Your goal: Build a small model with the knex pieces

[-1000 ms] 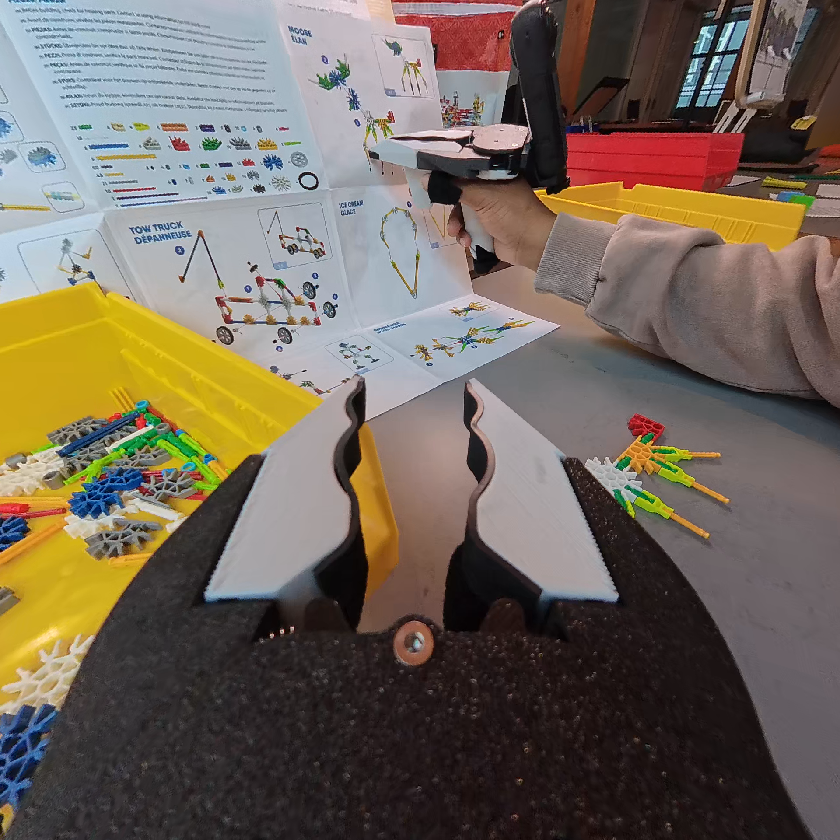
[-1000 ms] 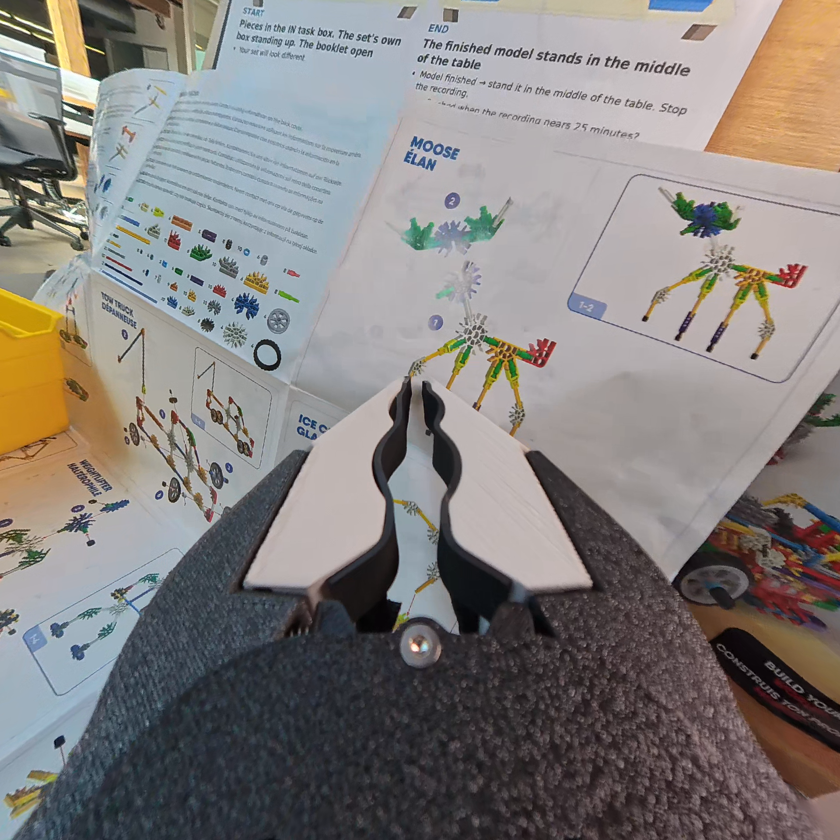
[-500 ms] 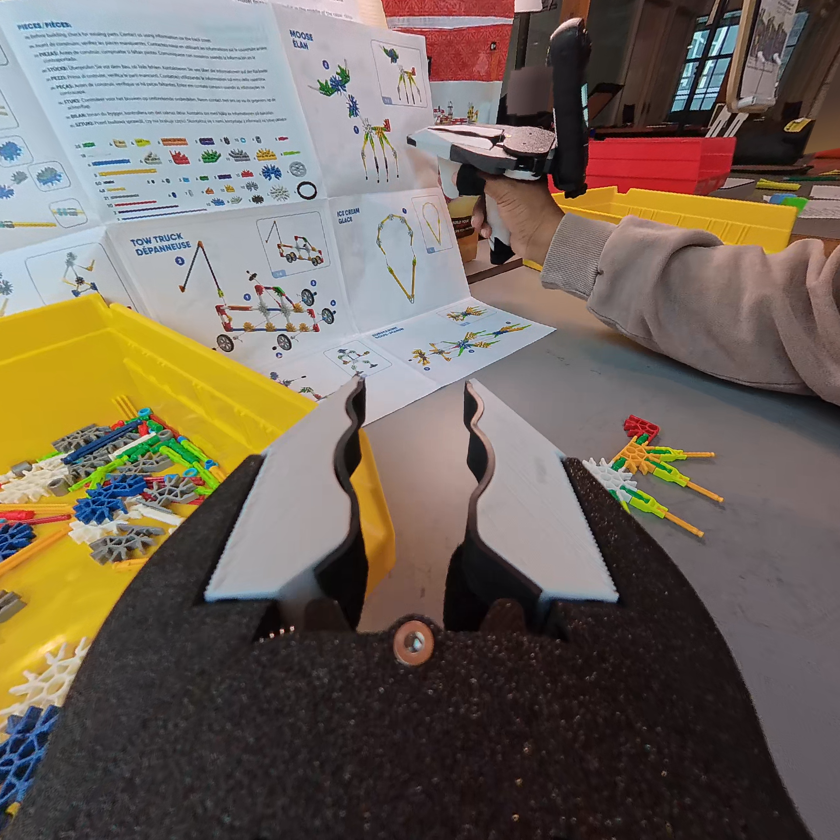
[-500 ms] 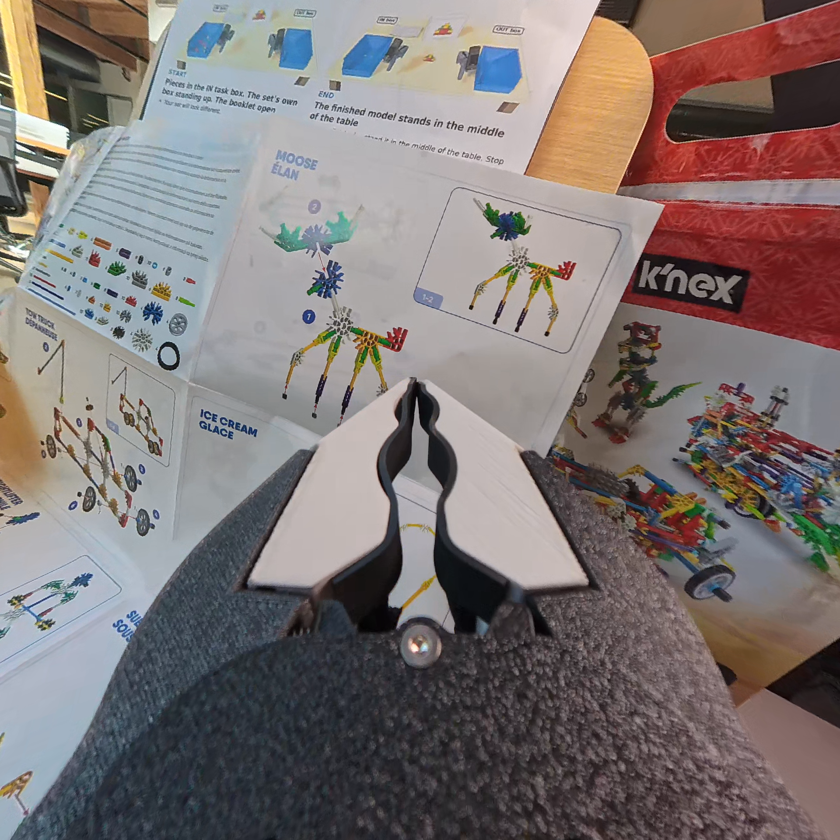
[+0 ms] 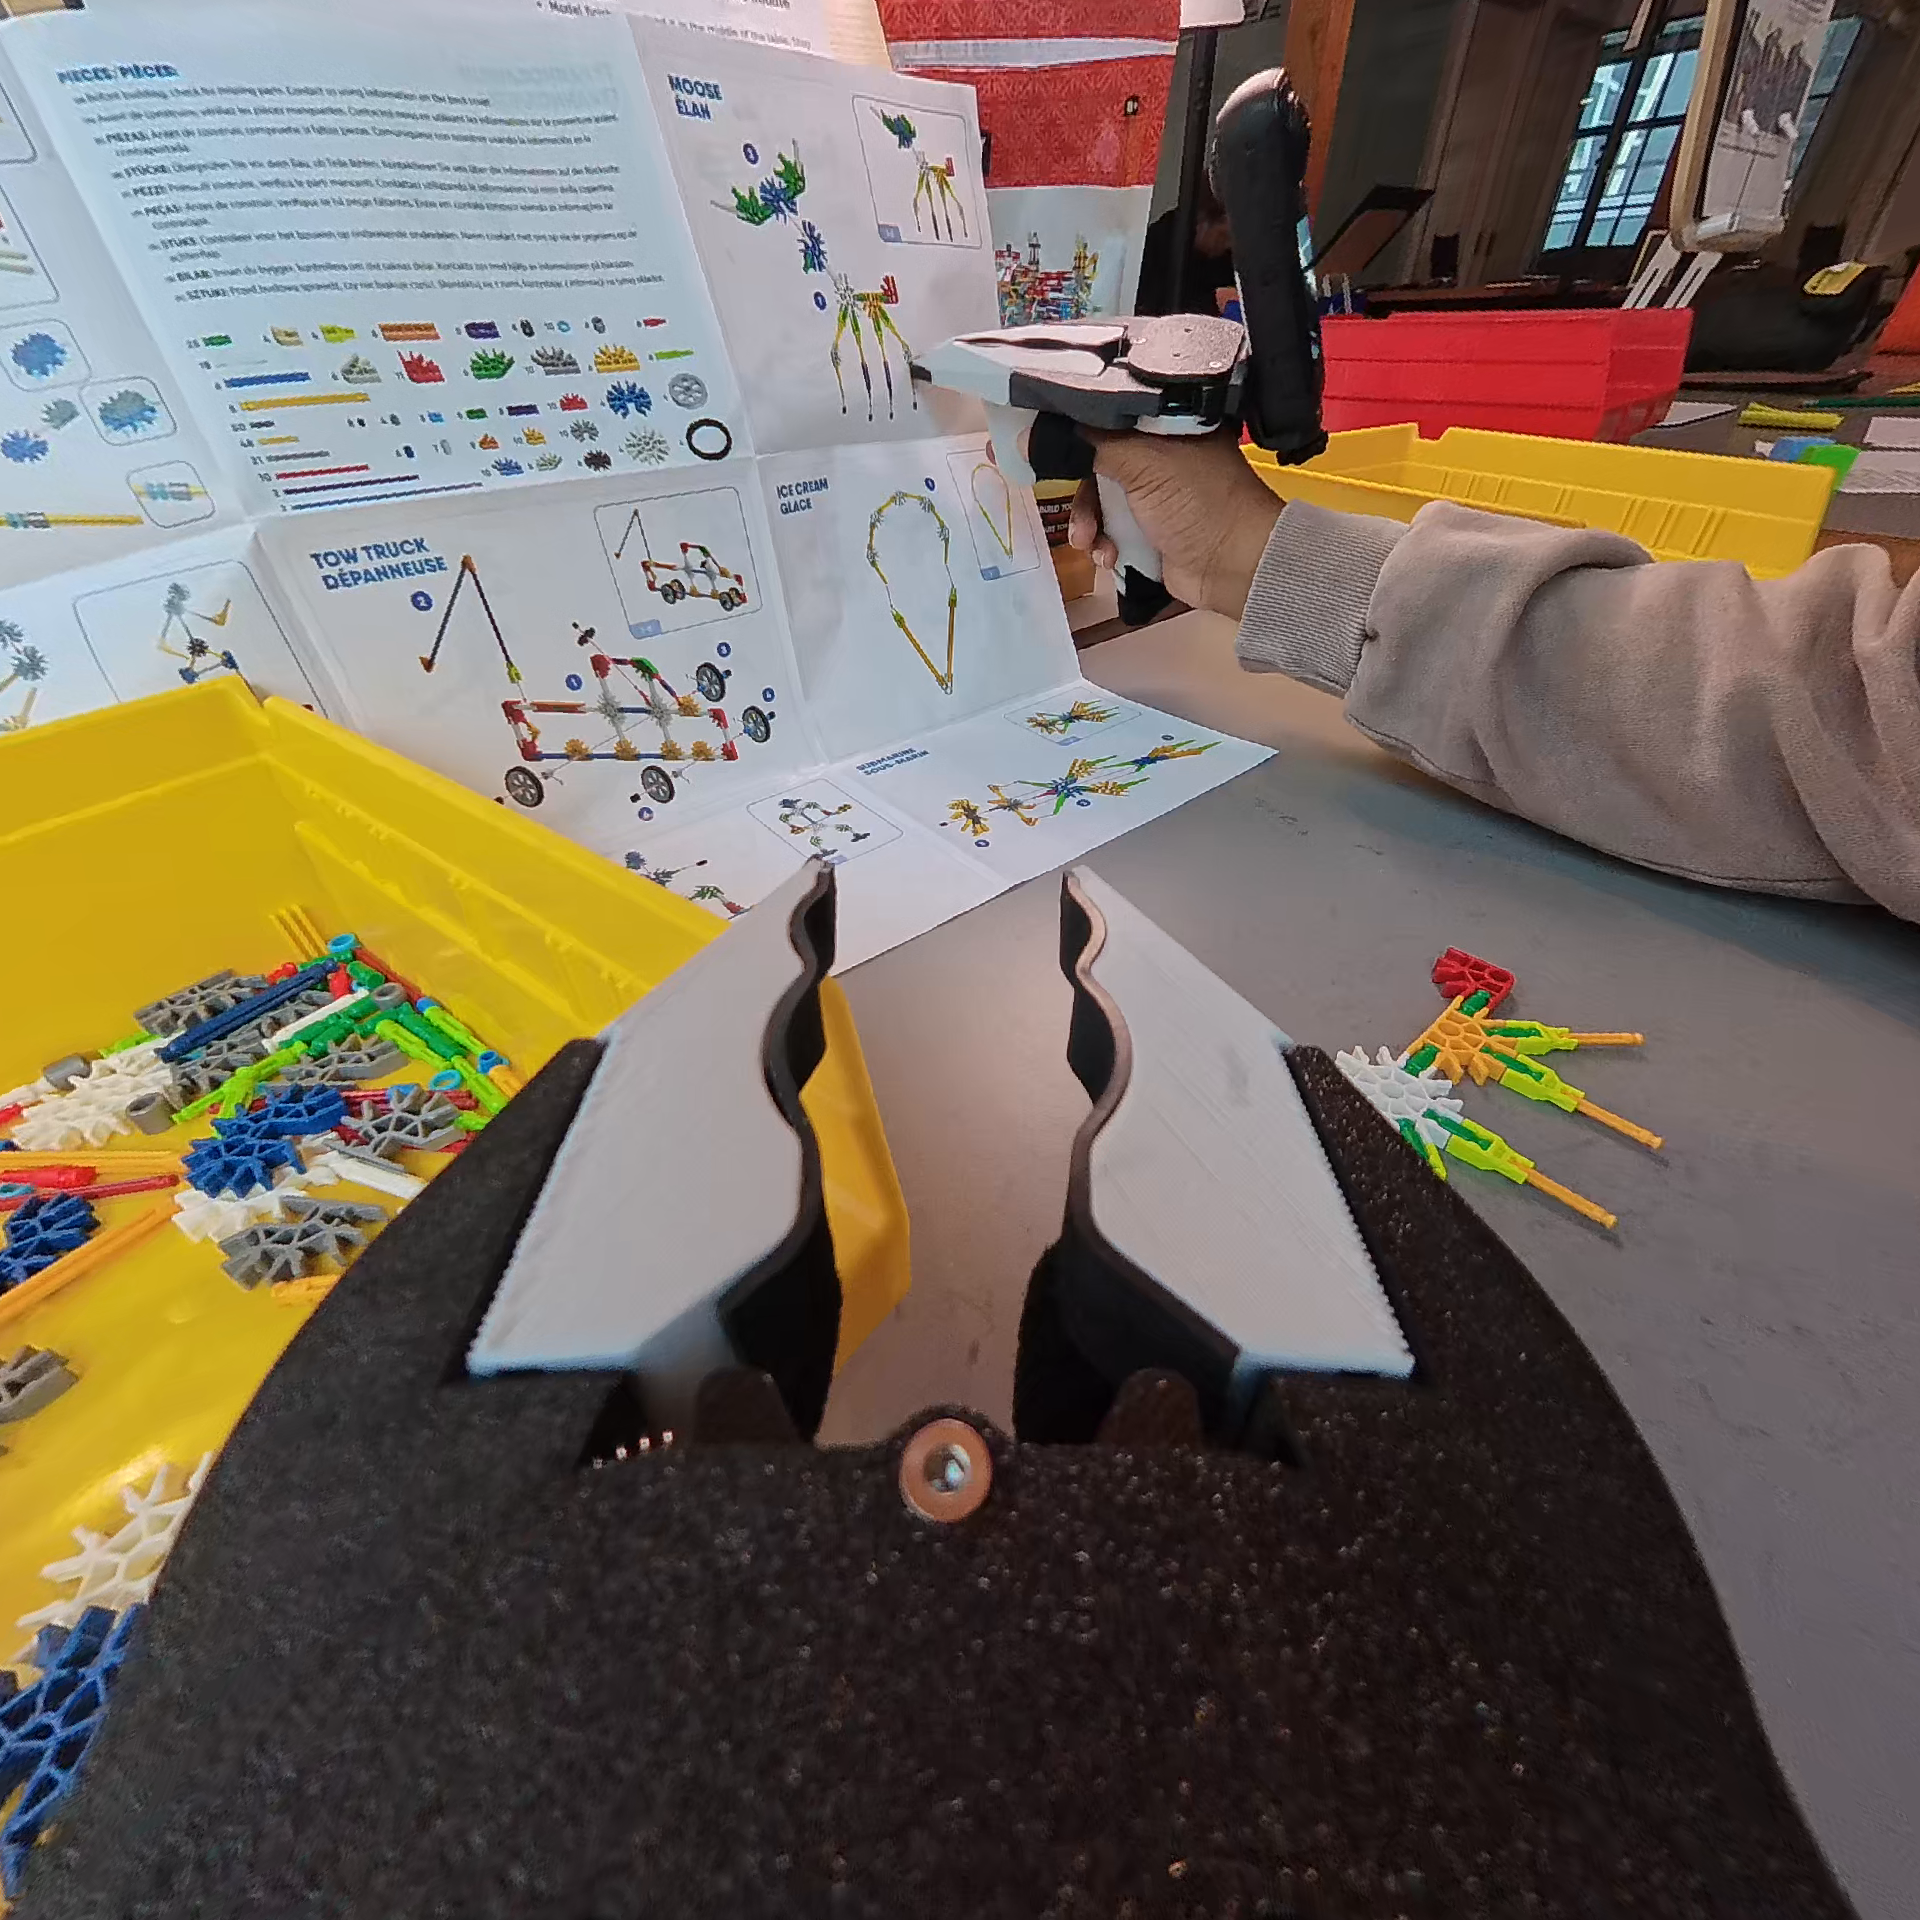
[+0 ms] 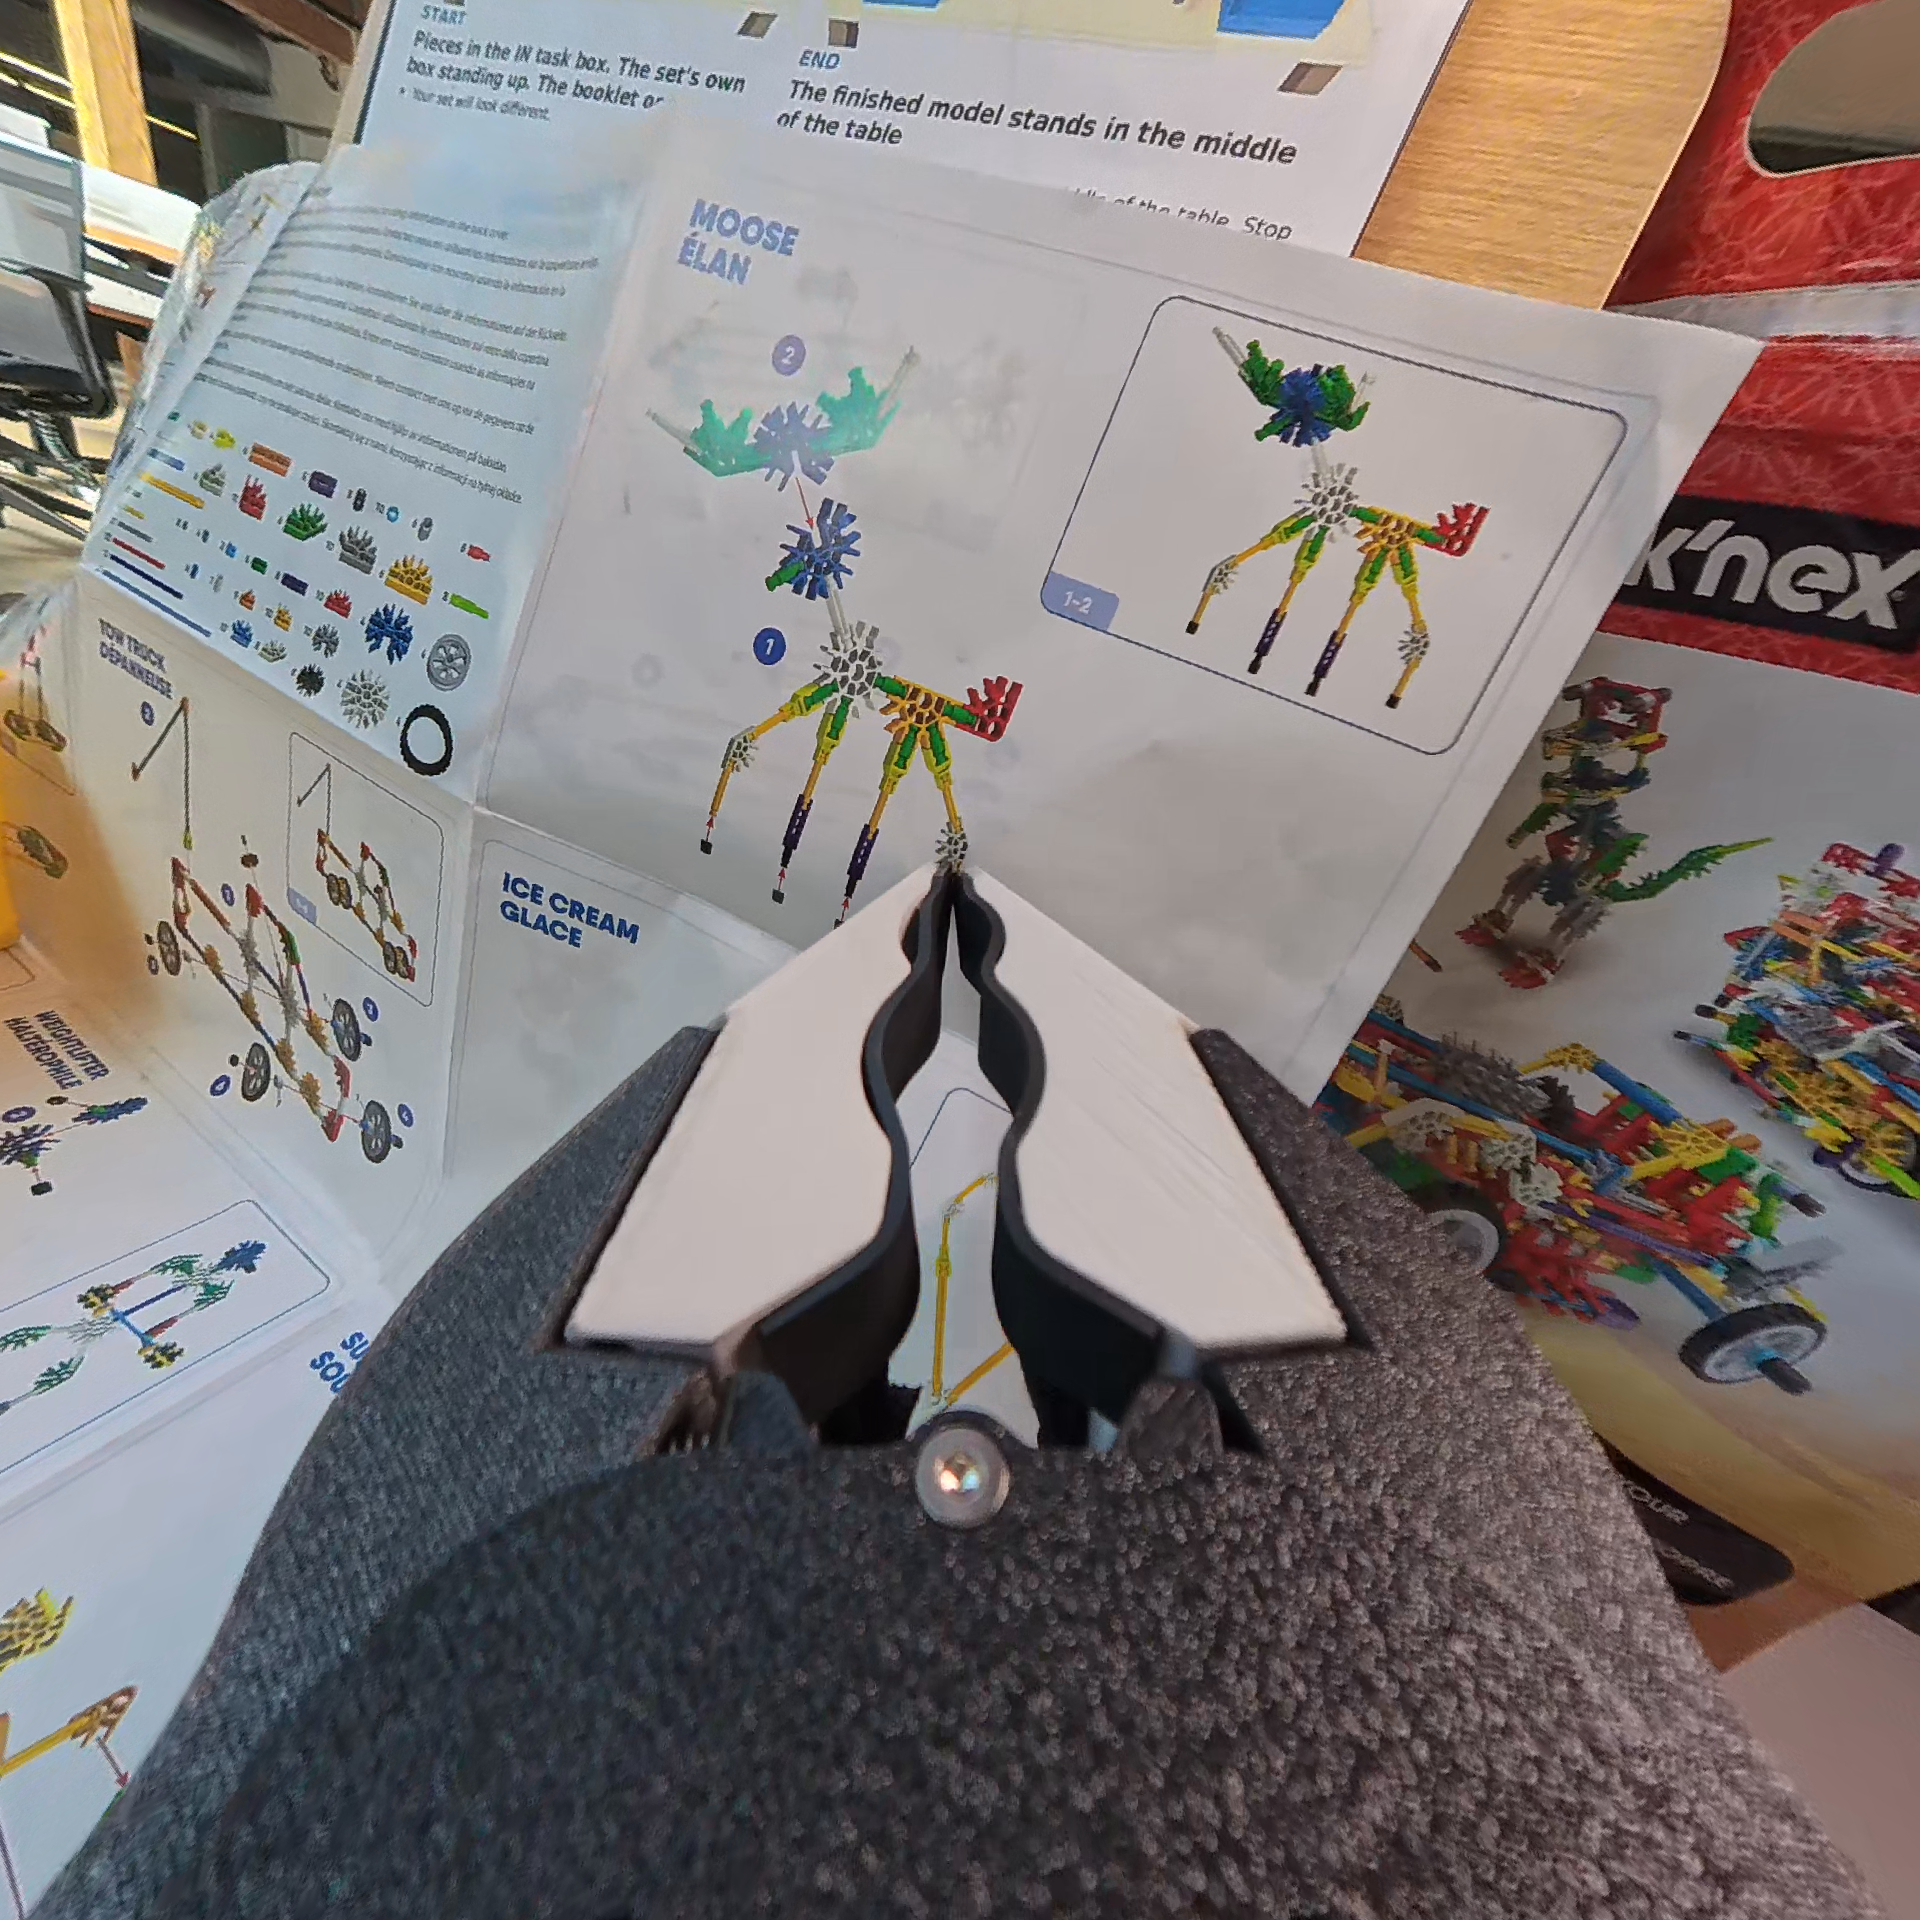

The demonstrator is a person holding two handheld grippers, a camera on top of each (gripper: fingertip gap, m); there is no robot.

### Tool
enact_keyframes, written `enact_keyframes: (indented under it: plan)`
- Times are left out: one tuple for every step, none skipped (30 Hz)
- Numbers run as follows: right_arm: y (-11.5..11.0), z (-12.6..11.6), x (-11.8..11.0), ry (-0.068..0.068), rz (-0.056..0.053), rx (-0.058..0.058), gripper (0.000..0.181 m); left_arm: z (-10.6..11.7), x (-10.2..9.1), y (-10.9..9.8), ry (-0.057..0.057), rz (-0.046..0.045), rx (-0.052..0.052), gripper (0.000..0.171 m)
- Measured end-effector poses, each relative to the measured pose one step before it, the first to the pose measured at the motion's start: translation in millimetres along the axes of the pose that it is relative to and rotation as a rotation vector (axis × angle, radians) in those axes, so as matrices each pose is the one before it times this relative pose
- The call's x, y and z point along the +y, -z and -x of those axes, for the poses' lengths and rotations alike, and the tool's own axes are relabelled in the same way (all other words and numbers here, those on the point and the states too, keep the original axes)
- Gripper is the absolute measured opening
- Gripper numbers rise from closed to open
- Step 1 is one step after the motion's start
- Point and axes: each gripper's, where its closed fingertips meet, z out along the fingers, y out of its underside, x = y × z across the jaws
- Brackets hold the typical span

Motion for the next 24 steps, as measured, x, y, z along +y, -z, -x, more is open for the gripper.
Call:
enact_keyframes:
  plan:
    - [-0.33,0.04,0.47,-0.001,0.0009,0.0003,0.0,-0.13,-0.18,0.06,-0.0002,-0.00064,0.0009,0.043]
    - [-0.07,0.15,0.31,-0.0008,0.0007,-0.0005,0.0,0.0,-0.1,0.13,-0.0007,-0.00084,0.0,0.043]
    - [-0.15,0.04,0.14,-0.0009,0.0007,-0.0006,0.0,-0.09,-0.22,0.09,-0.0016,-0.0009,-0.0003,0.043]
    - [-0.09,-0.05,0.0,-0.001,0.0003,-0.0004,0.0,-0.14,-0.12,0.07,-0.0008,-0.00016,0.0005,0.043]
    - [0.08,0.01,-0.07,-0.0006,0.0001,-0.0004,0.0,-0.1,-0.01,0.0,0.0003,-0.00005,0.0005,0.043]
    - [0.08,-0.1,-0.08,0.0004,0.0001,-0.0001,0.0,-0.2,-0.08,-0.01,0.0002,0.00014,0.0006,0.043]
    - [0.03,-0.07,-0.02,0.0004,0.0005,0.0001,0.0,-0.08,0.03,0.11,0.0001,0.00019,0.0004,0.043]
    - [0.02,-0.04,-0.26,0.0001,-0.0003,0.0004,0.0,-0.09,-0.17,0.04,-0.0001,-0.00055,-0.0002,0.043]
    - [0.12,-0.12,-0.38,-0.0003,-0.0013,0.0004,0.0,-0.06,-0.12,0.09,-0.0001,-0.00021,0.0003,0.043]
    - [0.17,-0.06,-0.49,-0.0005,-0.0012,0.0005,0.0,-0.02,0.02,0.01,-0.0001,0.00013,0.0002,0.043]
    - [0.21,0.01,-0.97,0.0,-0.0027,0.0011,0.0,0.15,-0.1,0.01,-0.0007,0.00003,-0.0007,0.043]
    - [0.2,-0.08,-1.17,-0.0002,-0.003,0.0005,0.0,0.05,0.05,0.03,-0.0006,0.00037,0.0,0.043]
    - [0.46,-0.17,-1.7,-0.0004,-0.0036,0.0014,0.0,0.08,0.2,-0.14,-0.0002,0.00081,-0.0002,0.043]
    - [0.43,-0.46,-2.15,-0.001,-0.0048,0.0028,0.0,0.37,0.13,0.0,-0.0007,0.00097,-0.0015,0.043]
    - [0.55,-0.88,-2.53,-0.0039,-0.0034,0.0057,0.0,0.47,0.18,-0.05,-0.0006,0.00132,-0.0013,0.043]
    - [0.84,-1.22,-3.84,-0.0079,-0.0048,0.0083,0.0,0.45,0.02,0.2,-0.0002,0.00073,-0.0019,0.043]
    - [1.5,-0.61,-6.57,-0.0113,-0.0107,0.0057,0.0,0.47,-0.57,0.43,-0.0013,-0.00158,-0.0027,0.043]
    - [2.32,0.54,-10.55,-0.0119,-0.0204,0.0013,0.0,0.55,-0.93,0.72,-0.0032,-0.00289,-0.0037,0.043]
    - [3.13,2.11,-15.24,-0.0111,-0.0314,-0.0028,0.0,0.79,-1.15,0.92,-0.0042,-0.0031,-0.0051,0.043]
    - [3.82,4.57,-19.58,-0.0103,-0.0423,-0.0112,0.0,0.71,-1.25,1.12,-0.0035,-0.00314,-0.0051,0.043]
    - [4.09,7.38,-22.23,-0.0116,-0.0479,-0.0201,0.0,0.95,-1.21,1.16,-0.0016,-0.00221,-0.0054,0.043]
    - [3.87,9.91,-23.08,-0.0104,-0.0503,-0.0278,0.0,1.29,-1.22,1.42,-0.0001,-0.00318,-0.0077,0.042]
    - [3.16,11.94,-22.27,-0.0044,-0.0484,-0.0316,0.0,1.72,-1.31,1.44,0.0014,-0.00465,-0.0102,0.042]
    - [2.1,13.49,-19.19,0.0014,-0.0361,-0.0355,0.0,1.74,-1.72,1.64,0.002,-0.00622,-0.0108,0.042]
